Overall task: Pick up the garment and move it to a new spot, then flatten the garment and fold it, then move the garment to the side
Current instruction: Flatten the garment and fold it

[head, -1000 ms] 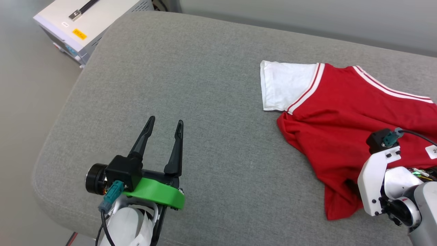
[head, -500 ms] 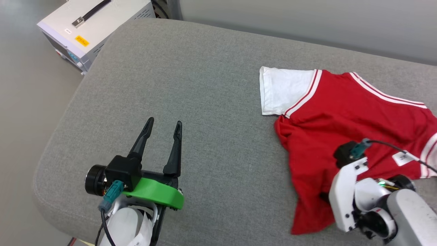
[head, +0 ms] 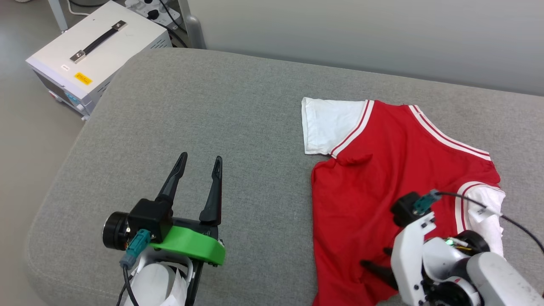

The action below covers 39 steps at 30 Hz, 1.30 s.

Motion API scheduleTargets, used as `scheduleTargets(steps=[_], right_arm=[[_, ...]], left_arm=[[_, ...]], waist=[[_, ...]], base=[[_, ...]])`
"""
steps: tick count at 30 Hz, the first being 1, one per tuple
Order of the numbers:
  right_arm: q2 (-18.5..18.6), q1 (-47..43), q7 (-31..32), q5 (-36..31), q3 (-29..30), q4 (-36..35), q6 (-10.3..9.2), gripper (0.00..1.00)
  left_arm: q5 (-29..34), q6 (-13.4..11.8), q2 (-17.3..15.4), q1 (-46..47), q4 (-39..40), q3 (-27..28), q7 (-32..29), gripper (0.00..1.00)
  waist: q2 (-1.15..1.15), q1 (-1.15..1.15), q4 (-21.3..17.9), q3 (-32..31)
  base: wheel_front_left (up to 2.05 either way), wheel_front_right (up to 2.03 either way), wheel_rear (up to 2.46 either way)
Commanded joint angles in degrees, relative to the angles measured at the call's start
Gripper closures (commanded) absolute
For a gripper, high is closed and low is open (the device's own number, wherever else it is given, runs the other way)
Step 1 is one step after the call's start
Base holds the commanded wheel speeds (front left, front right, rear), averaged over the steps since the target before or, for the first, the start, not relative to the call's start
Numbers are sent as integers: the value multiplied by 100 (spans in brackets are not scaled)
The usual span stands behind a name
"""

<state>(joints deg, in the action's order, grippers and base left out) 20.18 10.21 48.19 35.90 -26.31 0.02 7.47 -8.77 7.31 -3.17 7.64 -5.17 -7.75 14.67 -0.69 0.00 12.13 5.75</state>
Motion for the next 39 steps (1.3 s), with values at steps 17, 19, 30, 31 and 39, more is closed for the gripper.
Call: scheduleTargets(steps=[17, 19, 30, 31, 39], right_arm=[[231, 847, 728, -1392, 3256, 650, 2, 0], [214, 1052, 762, -1524, 3390, 944, 2, 0], [303, 1709, 661, -2109, 3580, 2110, 2, 0], [332, 1722, 648, -2162, 3551, 2209, 2, 0], [862, 1761, 506, -2330, 3140, 2549, 2, 100]], left_arm=[[33, 18, 19, 171, 77, -114, 33, 0], [33, 18, 13, 213, 80, -123, 33, 0], [8, 18, 16, 419, 104, -169, 33, 0], [5, 18, 17, 430, 109, -170, 33, 0], [-10, 18, 22, 472, 113, -170, 33, 0]], waist=[[69, 0, -37, 522], [69, 0, 25, 624], [69, 0, 358, 1163], [69, 0, 377, 1191], [69, 0, 463, 1265]], base=[[0, 0, 0], [0, 0, 0], [0, 0, 0], [0, 0, 0], [0, 0, 0]])
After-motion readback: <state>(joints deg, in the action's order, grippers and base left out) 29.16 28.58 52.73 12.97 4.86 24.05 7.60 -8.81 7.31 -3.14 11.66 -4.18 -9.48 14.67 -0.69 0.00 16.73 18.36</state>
